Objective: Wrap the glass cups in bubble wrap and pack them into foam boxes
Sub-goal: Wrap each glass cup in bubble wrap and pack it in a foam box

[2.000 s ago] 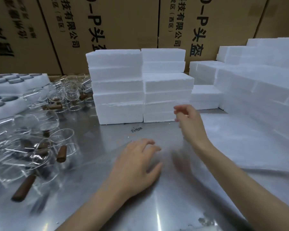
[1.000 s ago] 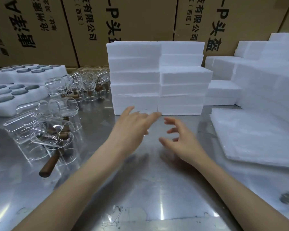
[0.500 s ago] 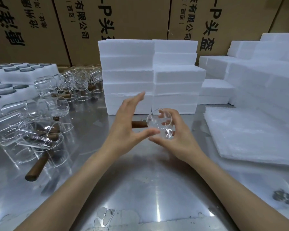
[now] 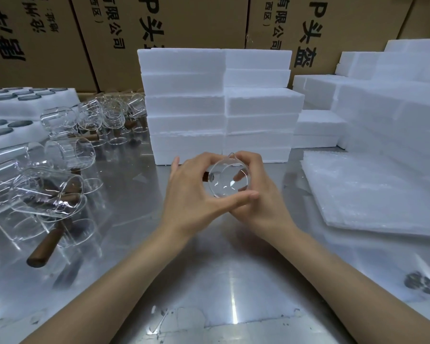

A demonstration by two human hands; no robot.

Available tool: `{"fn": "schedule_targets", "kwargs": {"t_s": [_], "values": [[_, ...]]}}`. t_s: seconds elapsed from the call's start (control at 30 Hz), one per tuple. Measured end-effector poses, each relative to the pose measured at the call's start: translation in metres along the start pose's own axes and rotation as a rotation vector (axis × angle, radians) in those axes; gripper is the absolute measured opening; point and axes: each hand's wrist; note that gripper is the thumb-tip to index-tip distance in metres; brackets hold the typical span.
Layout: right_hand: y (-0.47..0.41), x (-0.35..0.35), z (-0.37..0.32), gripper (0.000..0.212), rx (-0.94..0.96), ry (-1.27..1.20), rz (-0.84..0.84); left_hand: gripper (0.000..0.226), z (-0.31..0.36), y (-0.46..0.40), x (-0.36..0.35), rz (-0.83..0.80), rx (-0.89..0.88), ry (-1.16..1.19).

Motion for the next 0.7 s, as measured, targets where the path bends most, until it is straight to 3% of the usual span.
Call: {"fn": "schedule_targets", "kwargs": {"t_s": [0.33, 0.5, 0.7], "values": [[0.004, -0.009, -0.003, 0.056, 0.119, 0.171, 0.005, 0.046, 0.004, -0.007, -0.007, 0.213, 0.179, 0.229], [0.005, -0.007, -0.006, 0.057, 0.101, -0.009, -0.002, 0.031, 0.004, -0.007, -0.001, 0.201, 0.199, 0.283], [0.006, -0.002, -0.009, 0.052, 0.039, -0.276, 0.017, 0.034, 0.005, -0.009, 0.0, 0.136, 0.131, 0.177]]}}
Point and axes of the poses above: each hand's wrist, its own y-axis away from the middle knuckle, its own x-axis out of the back of the hand, z = x × y, and after that the axes turned 9 degrees about -z, right-handed
